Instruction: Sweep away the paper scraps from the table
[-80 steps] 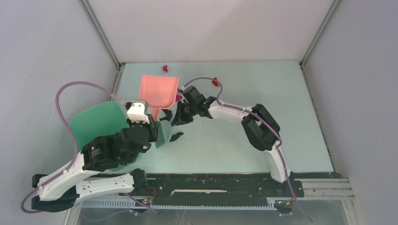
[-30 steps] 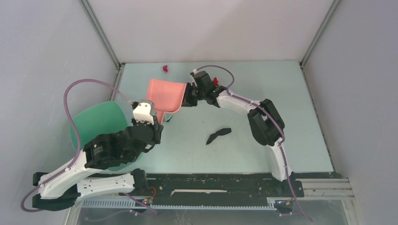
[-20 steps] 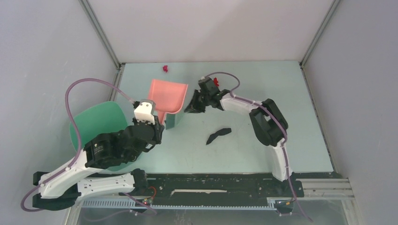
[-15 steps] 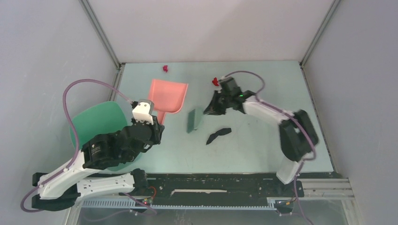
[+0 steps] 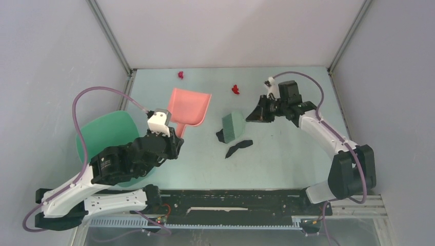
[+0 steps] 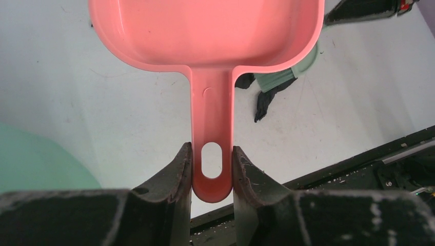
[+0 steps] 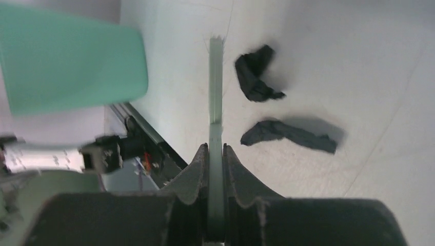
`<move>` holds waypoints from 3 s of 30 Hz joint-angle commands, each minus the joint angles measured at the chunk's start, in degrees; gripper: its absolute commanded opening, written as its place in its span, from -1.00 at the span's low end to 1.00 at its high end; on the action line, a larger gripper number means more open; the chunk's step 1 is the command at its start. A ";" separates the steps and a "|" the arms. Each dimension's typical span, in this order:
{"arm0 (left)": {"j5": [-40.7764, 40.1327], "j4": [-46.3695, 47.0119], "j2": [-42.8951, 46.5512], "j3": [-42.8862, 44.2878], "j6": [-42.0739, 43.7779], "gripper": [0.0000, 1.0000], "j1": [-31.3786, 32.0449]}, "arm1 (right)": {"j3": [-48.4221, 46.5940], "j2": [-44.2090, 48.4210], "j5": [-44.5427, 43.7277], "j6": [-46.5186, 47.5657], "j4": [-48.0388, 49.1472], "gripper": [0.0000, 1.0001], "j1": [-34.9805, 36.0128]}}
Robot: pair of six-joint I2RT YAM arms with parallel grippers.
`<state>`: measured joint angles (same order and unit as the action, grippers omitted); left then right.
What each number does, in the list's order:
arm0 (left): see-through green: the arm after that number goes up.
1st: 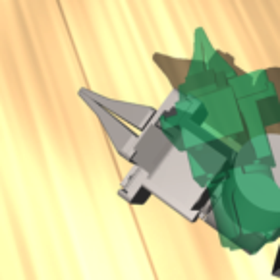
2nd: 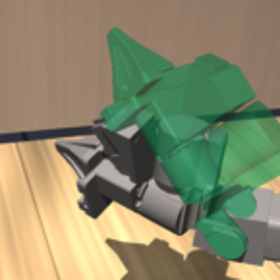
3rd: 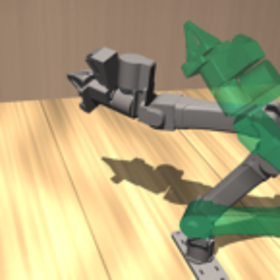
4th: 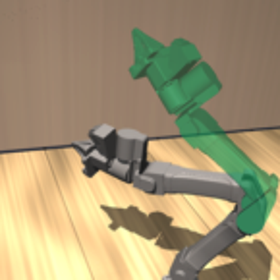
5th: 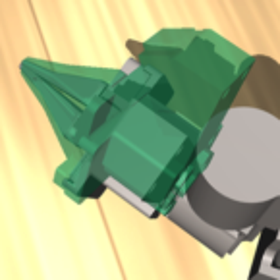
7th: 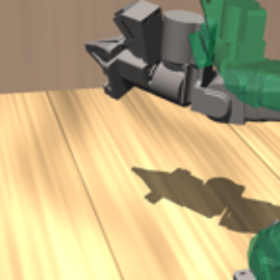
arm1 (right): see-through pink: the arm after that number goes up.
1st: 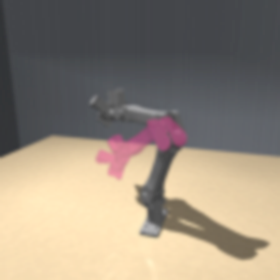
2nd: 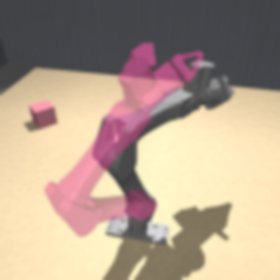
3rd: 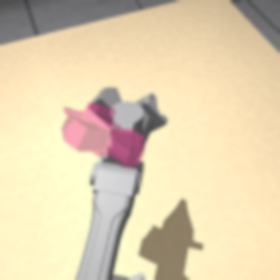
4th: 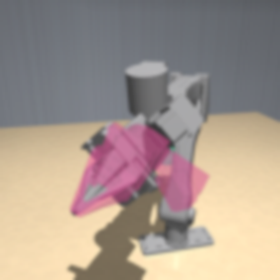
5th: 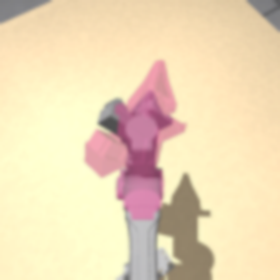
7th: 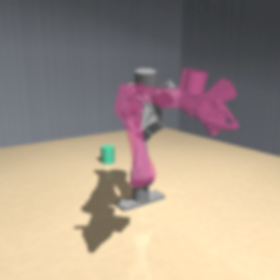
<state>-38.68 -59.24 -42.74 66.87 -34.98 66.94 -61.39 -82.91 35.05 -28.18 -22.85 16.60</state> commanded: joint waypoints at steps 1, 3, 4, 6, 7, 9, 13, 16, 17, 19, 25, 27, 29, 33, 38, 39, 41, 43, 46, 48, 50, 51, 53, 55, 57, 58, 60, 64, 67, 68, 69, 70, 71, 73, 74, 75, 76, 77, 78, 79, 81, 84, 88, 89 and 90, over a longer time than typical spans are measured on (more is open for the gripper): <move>1.14 0.85 0.80 0.79 -1.21 -1.00 -0.05 | -11.98 -0.60 5.86 19.28 4.13 -1.00 2.63; 1.07 -1.00 1.56 0.97 -2.48 -1.00 -0.05 | -18.14 -3.53 2.72 31.17 1.77 -1.00 3.98; 0.92 -1.96 1.98 0.91 -3.19 -1.00 -0.05 | -20.86 -5.20 2.65 37.90 0.79 -1.00 4.50; 0.38 -3.54 2.74 0.66 -4.43 -1.00 -0.05 | -25.34 -8.34 1.55 51.12 -0.93 -1.00 6.10; -0.07 -4.50 3.04 0.51 -4.85 -1.00 -0.05 | -26.43 -9.69 -0.01 57.48 -1.12 -1.00 7.13; -1.31 -5.87 3.42 0.45 -5.89 -1.00 -0.03 | -27.28 -12.49 -4.70 69.53 -0.54 -1.00 9.75; -5.13 -8.68 3.85 1.79 -9.09 -1.00 -0.05 | -22.53 -15.71 -15.04 85.63 11.71 -1.00 15.47; -9.46 -10.73 5.12 2.87 -13.40 -1.00 -0.05 | -21.89 -20.60 -20.39 92.72 22.90 -1.00 18.69; -10.20 -10.54 5.84 2.91 -13.89 -1.00 -0.05 | -21.85 -22.06 -21.43 94.34 26.30 -1.00 19.40; -10.70 -9.76 6.75 2.90 -13.63 -1.00 -0.05 | -21.85 -25.04 -22.37 98.29 32.69 -1.00 20.90; -10.46 -9.60 6.07 2.87 -12.48 -1.00 -0.05 | -32.20 -34.94 -22.14 106.56 35.59 -1.00 23.84; -10.32 -9.31 5.78 2.62 -12.06 -1.00 -0.05 | -36.16 -38.70 -22.00 108.21 35.47 -1.00 24.75; -10.28 -8.91 5.43 2.56 -11.46 -1.00 -0.05 | -39.51 -42.30 -21.88 110.01 36.02 -1.00 25.93; -9.38 -7.82 4.80 2.65 -9.83 -1.00 -0.05 | -44.72 -49.46 -20.99 112.72 37.10 -1.00 27.43; -9.01 -7.51 4.44 2.49 -8.84 -1.00 -0.05 | -48.84 -53.74 -18.71 116.16 31.32 -1.00 28.44; -9.02 -7.47 4.46 2.41 -8.75 -1.00 -0.05 | -49.96 -54.17 -18.42 116.13 28.89 -1.00 28.54; -9.04 -7.26 4.59 2.03 -8.62 -1.00 -0.05 | -52.80 -54.52 -17.24 115.83 22.20 -1.00 28.71; -8.88 -7.25 4.90 1.51 -8.69 -1.00 -0.05 | -54.31 -53.92 -16.53 116.62 16.00 -1.00 28.75; -8.17 -7.01 5.19 0.56 -8.81 -1.00 -0.05 | -51.16 -50.44 -16.29 119.49 9.57 -1.00 28.91; -7.91 -6.87 4.94 0.08 -8.59 -1.00 -0.05 | -48.77 -46.71 -17.37 121.83 2.52 -1.00 29.21; -7.47 -6.57 4.39 0.06 -7.46 -1.00 -0.05 | -44.39 -42.67 -18.97 124.05 -4.15 -1.00 29.62; -7.05 -6.44 3.96 0.30 -6.80 -1.00 -0.05 | -41.65 -40.21 -19.45 125.09 -6.96 -1.00 29.73; -6.08 -6.64 2.82 0.95 -5.49 -1.00 -0.05 | -36.22 -35.39 -20.52 125.46 -11.46 -1.00 29.96; -5.01 -7.15 1.47 1.67 -4.49 -1.00 -0.05 | -31.71 -31.10 -21.50 123.97 -16.73 -1.00 30.24; -3.82 -7.73 0.07 2.21 -3.35 -1.00 -0.05 | -27.03 -26.62 -21.73 121.66 -20.54 -1.00 30.20; -3.07 -8.02 -0.69 2.41 -2.82 -1.00 -0.05 | -24.43 -24.15 -21.77 120.67 -22.02 -1.00 30.12; -1.86 -8.44 -2.34 2.89 -1.48 -1.00 -0.05 | -18.90 -19.24 -21.86 118.50 -23.54 -1.00 29.92; 0.57 -9.19 -6.00 4.22 0.95 -1.00 -0.05 | -10.03 -11.31 -20.65 113.57 -25.68 -1.00 28.02; 2.86 -9.59 -7.96 4.79 2.42 -1.00 -0.05 | -7.07 -6.27 -18.70 108.93 -25.80 -1.00 25.04; 3.61 -9.84 -8.60 4.84 2.71 -1.00 -0.04 | -6.79 -4.81 -17.66 106.99 -25.69 -1.00 23.67; 4.39 -10.10 -9.30 4.85 2.77 -1.00 -0.05 | -6.74 -3.52 -16.32 104.69 -25.23 -1.00 22.12; 5.27 -10.51 -9.96 4.88 2.89 -1.00 -0.05 | -6.74 -2.24 -15.18 102.44 -24.57 -1.00 20.56; 6.46 -10.99 -10.65 4.85 2.93 -1.00 -0.05 | -6.75 -0.98 -14.13 100.38 -24.04 -1.00 18.98; 9.99 -11.61 -11.91 4.17 3.38 -1.00 -0.05 | -6.74 1.94 -11.40 96.70 -23.47 -1.00 15.72; 12.13 -11.72 -12.41 3.50 3.63 -1.00 -0.10 | -6.76 3.25 -10.08 94.84 -22.97 -1.00 14.05; 13.99 -11.73 -12.98 2.65 3.81 -1.00 -0.06 | -6.76 4.49 -8.98 92.93 -22.62 -1.00 12.48; 15.98 -11.69 -13.43 1.78 3.90 -1.00 -0.05 | -6.81 5.69 -8.23 90.98 -22.33 -1.00 11.17; 17.59 -11.56 -13.84 0.85 4.08 -1.00 -0.05 | -6.78 6.65 -7.75 89.02 -21.86 -1.00 9.74; 19.58 -11.45 -14.26 -0.10 4.17 -1.00 -0.05 | -6.75 7.55 -7.39 86.29 -21.45 -1.00 8.56; 21.00 -11.24 -14.53 -1.07 4.21 -1.00 -0.05 | -6.78 8.34 -6.86 84.22 -21.09 -1.00 7.14; 23.45 -10.57 -14.80 -2.91 4.42 -1.00 0.03 | -6.76 9.61 -5.47 80.19 -20.38 -1.00 4.37; 26.47 -9.73 -14.84 -4.98 4.79 -1.00 0.04 | -6.74 10.74 -4.17 72.90 -18.96 -1.00 -0.24; 31.34 -7.31 -13.52 -8.57 5.31 -1.00 0.12 | -6.81 11.95 -3.35 62.52 -18.13 -1.00 -3.89; 32.73 -6.48 -13.30 -9.73 5.61 -1.00 0.12 | -6.78 12.10 -3.94 59.77 -18.22 -1.00 -4.11; 34.07 -5.82 -13.32 -10.74 6.10 -1.00 0.19 | -6.85 12.15 -5.31 57.21 -18.23 -1.00 -4.17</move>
<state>-11.73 -69.04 -57.60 58.59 -31.16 66.96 -67.99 -72.73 29.32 43.24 -43.20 13.45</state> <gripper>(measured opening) 0.303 0.144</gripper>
